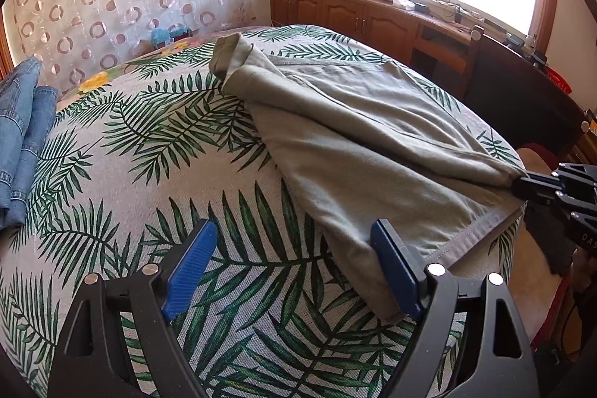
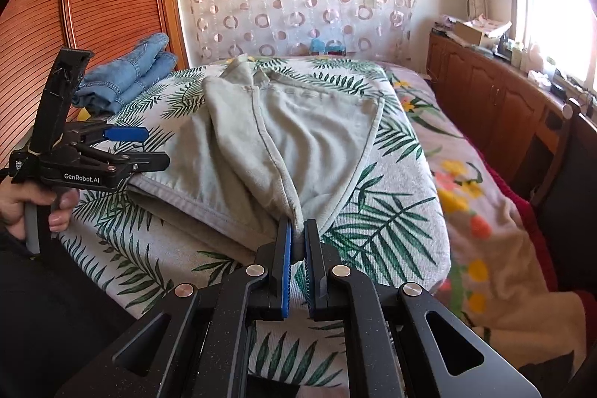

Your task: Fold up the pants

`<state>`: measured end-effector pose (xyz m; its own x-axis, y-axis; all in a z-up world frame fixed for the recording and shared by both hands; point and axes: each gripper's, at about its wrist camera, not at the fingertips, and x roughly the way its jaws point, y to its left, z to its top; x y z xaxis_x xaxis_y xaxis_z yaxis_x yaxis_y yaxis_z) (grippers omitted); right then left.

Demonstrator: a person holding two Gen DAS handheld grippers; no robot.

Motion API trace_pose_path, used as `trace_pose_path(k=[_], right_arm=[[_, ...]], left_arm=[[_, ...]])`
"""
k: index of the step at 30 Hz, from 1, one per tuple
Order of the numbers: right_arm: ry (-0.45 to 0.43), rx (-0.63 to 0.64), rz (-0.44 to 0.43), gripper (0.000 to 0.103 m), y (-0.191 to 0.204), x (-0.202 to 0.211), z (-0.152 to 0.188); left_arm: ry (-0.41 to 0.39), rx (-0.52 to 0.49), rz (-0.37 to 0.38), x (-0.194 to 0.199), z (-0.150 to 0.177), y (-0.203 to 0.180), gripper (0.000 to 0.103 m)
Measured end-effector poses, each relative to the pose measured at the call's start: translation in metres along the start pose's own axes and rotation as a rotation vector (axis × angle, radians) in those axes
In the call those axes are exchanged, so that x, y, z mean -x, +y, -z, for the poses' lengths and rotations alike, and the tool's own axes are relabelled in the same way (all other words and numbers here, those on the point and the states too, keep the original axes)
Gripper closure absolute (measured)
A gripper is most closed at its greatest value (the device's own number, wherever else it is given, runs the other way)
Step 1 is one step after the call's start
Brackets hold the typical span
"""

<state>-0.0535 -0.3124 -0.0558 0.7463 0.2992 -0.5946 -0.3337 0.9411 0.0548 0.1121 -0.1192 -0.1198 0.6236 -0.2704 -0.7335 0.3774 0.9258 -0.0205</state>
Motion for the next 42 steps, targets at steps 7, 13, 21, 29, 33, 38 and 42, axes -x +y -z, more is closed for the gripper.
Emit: trace_pose_path(k=[7, 13, 21, 29, 33, 38, 42], right_arm=[[0.017, -0.018, -0.004, 0.097, -0.005, -0.007, -0.003], [0.017, -0.016, 0.016, 0.084, -0.004, -0.006, -0.010], [-0.037, -0.009, 0.031, 0.070, -0.004, -0.008, -0.034], [-0.079, -0.032, -0.045, 0.068, -0.001, -0.044, -0.074], [-0.080, -0.016, -0.065, 0.068, 0.004, -0.067, -0.093], [-0.084, -0.005, -0.096, 0.068, 0.008, -0.089, -0.118], [-0.070, 0.013, -0.094, 0.068, 0.010, -0.109, -0.134]], left_arm=[[0.015, 0.005, 0.001, -0.004, 0.003, 0.002, 0.018], [0.010, 0.015, 0.004, -0.002, 0.005, 0.004, 0.018], [-0.082, 0.065, -0.018, 0.019, -0.003, 0.019, 0.018], [-0.198, 0.118, -0.062, 0.040, -0.006, 0.043, 0.018], [-0.233, 0.135, -0.089, 0.048, -0.002, 0.051, 0.018], [-0.252, 0.159, -0.105, 0.049, -0.002, 0.059, 0.018], [-0.268, 0.155, -0.107, 0.052, 0.000, 0.058, 0.018]])
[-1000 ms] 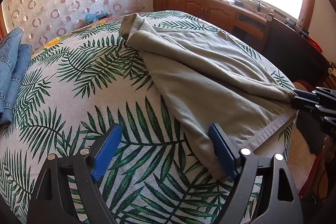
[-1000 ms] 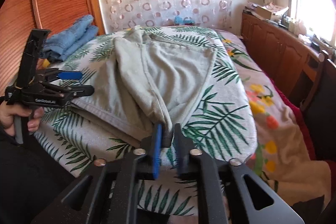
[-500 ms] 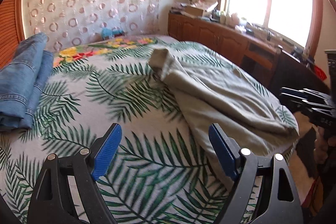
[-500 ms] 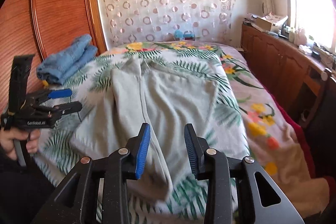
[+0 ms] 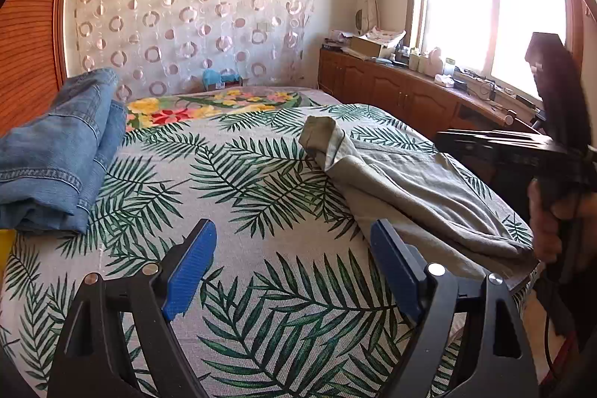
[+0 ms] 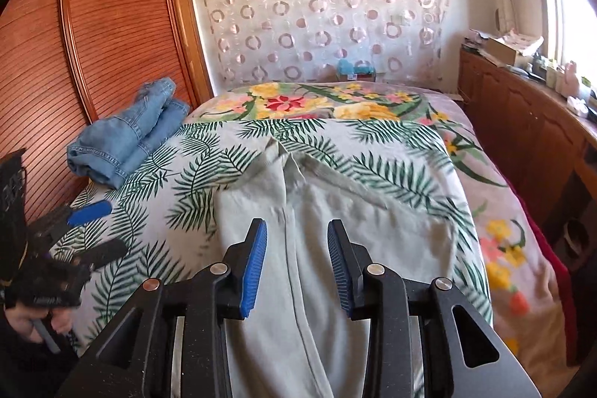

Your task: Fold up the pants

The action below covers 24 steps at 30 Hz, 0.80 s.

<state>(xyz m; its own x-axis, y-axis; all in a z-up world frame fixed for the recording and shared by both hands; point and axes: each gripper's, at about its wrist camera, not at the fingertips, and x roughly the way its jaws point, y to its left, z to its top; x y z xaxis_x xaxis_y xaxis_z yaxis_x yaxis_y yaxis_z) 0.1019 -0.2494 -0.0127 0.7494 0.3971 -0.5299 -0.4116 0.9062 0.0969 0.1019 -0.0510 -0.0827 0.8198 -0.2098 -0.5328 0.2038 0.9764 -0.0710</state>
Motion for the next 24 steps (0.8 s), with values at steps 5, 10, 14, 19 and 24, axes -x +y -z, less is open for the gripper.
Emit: trace_pose_path(k=[5, 10, 14, 19, 24], right_arm=[[0.048, 0.002, 0.008, 0.068, -0.001, -0.031, -0.008], [0.120, 0.004, 0.026, 0.068, 0.000, -0.059, -0.012], [0.156, 0.013, 0.024, 0.067, 0.006, -0.078, -0.016], [0.184, 0.026, 0.001, 0.067, 0.013, -0.095, -0.019], [0.213, 0.021, -0.013, 0.067, 0.015, -0.108, -0.021]], left_arm=[[-0.016, -0.004, 0.001, 0.008, -0.001, -0.001, 0.018], [-0.012, -0.003, -0.002, 0.008, 0.002, 0.001, 0.018], [-0.001, -0.001, -0.001, 0.006, 0.003, 0.001, 0.018], [0.004, -0.006, 0.001, 0.005, 0.004, -0.001, 0.018], [0.010, -0.014, 0.003, 0.004, 0.005, -0.003, 0.018]])
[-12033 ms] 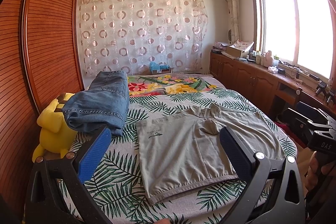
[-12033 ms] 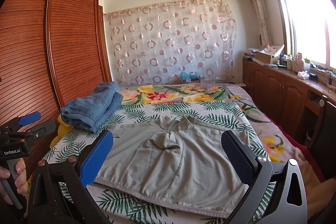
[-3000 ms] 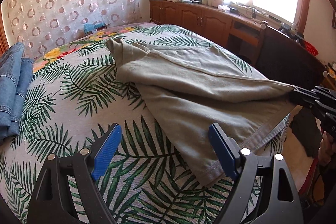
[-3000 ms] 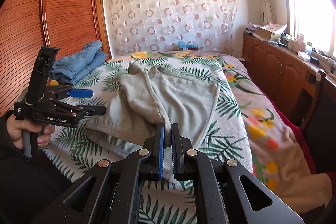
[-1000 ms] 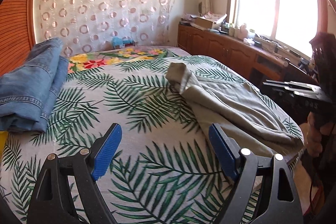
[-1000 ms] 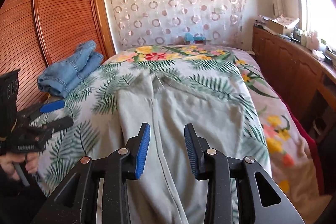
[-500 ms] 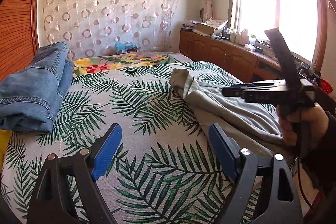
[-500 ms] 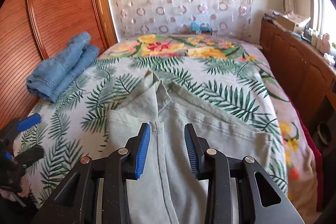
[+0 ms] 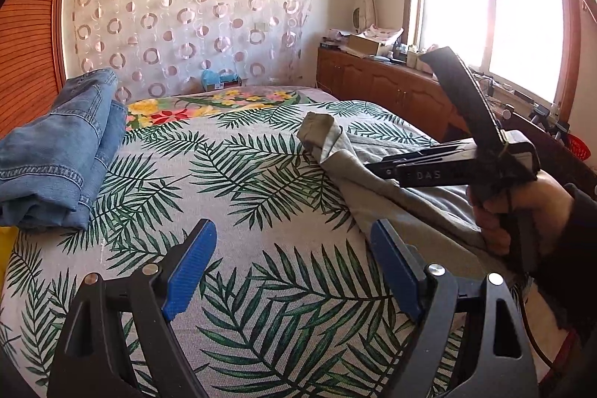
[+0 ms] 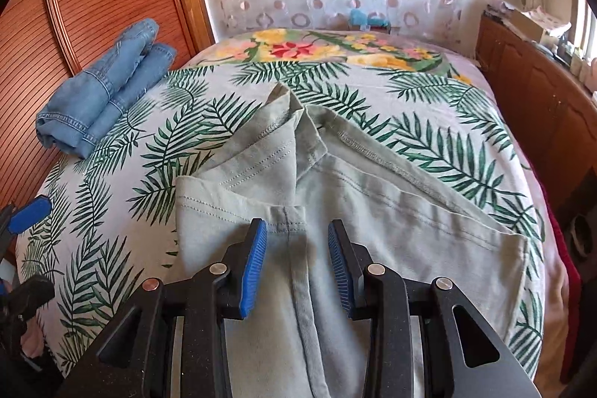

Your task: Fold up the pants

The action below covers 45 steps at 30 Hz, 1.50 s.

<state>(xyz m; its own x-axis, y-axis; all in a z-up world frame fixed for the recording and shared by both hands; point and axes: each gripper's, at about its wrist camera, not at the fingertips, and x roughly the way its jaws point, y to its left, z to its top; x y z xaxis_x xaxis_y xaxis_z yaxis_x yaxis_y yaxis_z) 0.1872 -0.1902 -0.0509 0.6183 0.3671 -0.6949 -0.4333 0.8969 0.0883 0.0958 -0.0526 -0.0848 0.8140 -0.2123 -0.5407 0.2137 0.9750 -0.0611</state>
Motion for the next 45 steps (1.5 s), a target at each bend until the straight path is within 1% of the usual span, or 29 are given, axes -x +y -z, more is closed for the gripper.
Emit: trace_pose_path(k=[7, 8, 10, 11, 12, 15, 18, 21, 24, 30, 37, 41, 45], right_arm=[[0.007, 0.016, -0.027, 0.068, 0.004, -0.003, 0.000], [0.006, 0.018, -0.033, 0.077, 0.004, -0.003, 0.000], [0.004, 0.023, -0.068, 0.086, 0.004, -0.002, 0.002], [0.000, 0.032, -0.076, 0.095, 0.005, -0.001, 0.003], [-0.006, 0.039, -0.083, 0.097, 0.006, 0.001, 0.004], [-0.039, 0.052, -0.086, 0.098, 0.007, 0.012, 0.007], [-0.094, 0.045, -0.076, 0.099, 0.003, 0.030, 0.009], [-0.144, 0.040, -0.049, 0.099, -0.004, 0.048, 0.009], [-0.175, 0.033, -0.016, 0.099, -0.016, 0.063, 0.010], [-0.186, 0.004, 0.053, 0.099, -0.042, 0.081, 0.015], [-0.173, -0.006, 0.118, 0.099, -0.054, 0.090, 0.017], [-0.157, 0.003, 0.170, 0.099, -0.058, 0.090, 0.012], [-0.163, -0.010, 0.212, 0.099, -0.066, 0.093, 0.009]], left_arm=[[0.007, 0.006, 0.001, -0.002, 0.002, 0.000, 0.018], [0.008, 0.005, 0.002, -0.002, 0.002, 0.000, 0.018], [0.012, 0.001, 0.003, -0.002, 0.003, -0.001, 0.018], [0.013, -0.001, 0.003, -0.002, 0.003, -0.001, 0.018], [0.015, -0.004, 0.004, -0.003, 0.003, -0.002, 0.018], [0.019, -0.004, 0.006, -0.003, 0.004, -0.002, 0.018], [0.025, -0.005, 0.007, -0.004, 0.005, -0.003, 0.018], [0.027, -0.007, 0.009, -0.005, 0.006, -0.003, 0.018], [0.026, -0.006, 0.010, -0.005, 0.006, -0.003, 0.018], [0.036, -0.007, 0.019, -0.006, 0.006, -0.004, 0.018], [0.043, -0.021, 0.025, -0.008, 0.007, -0.009, 0.018], [0.047, -0.019, 0.025, -0.008, 0.007, -0.009, 0.018], [0.044, -0.014, 0.023, -0.008, 0.007, -0.007, 0.018]])
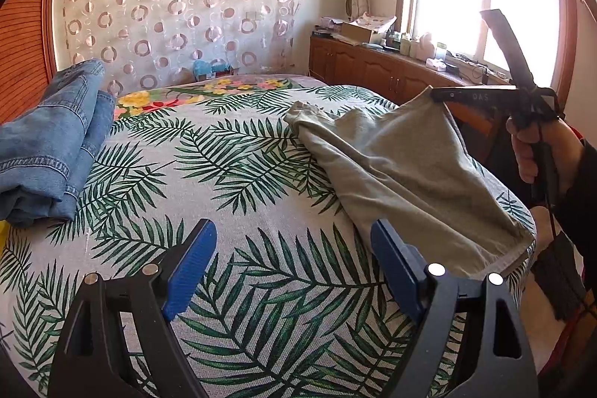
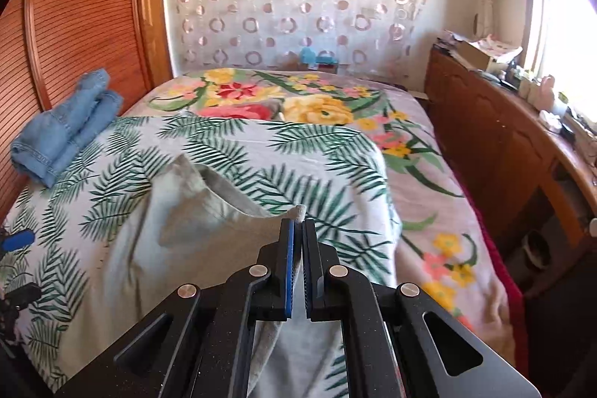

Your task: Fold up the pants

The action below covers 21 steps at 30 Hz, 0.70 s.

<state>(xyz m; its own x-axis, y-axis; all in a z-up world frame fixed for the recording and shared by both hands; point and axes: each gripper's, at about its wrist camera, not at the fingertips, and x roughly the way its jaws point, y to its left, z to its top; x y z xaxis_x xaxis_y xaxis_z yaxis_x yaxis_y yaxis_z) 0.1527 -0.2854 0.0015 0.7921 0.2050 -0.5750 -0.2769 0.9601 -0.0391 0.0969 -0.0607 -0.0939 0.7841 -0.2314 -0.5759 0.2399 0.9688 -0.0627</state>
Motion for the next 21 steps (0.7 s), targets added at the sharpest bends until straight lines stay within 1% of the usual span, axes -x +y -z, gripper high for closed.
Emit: trace_pose_path(k=[6, 16, 21], right_arm=[[0.015, -0.026, 0.041, 0.100, -0.008, -0.005, 0.002], [0.104, -0.049, 0.076, 0.100, -0.012, -0.034, 0.006], [0.134, -0.080, 0.042, 0.100, -0.021, -0.041, 0.004]], left_arm=[[0.001, -0.001, 0.001, 0.000, 0.000, 0.000, 0.018], [0.007, 0.001, 0.004, -0.001, 0.001, -0.001, 0.018], [0.012, -0.006, 0.006, -0.002, 0.002, -0.003, 0.018]])
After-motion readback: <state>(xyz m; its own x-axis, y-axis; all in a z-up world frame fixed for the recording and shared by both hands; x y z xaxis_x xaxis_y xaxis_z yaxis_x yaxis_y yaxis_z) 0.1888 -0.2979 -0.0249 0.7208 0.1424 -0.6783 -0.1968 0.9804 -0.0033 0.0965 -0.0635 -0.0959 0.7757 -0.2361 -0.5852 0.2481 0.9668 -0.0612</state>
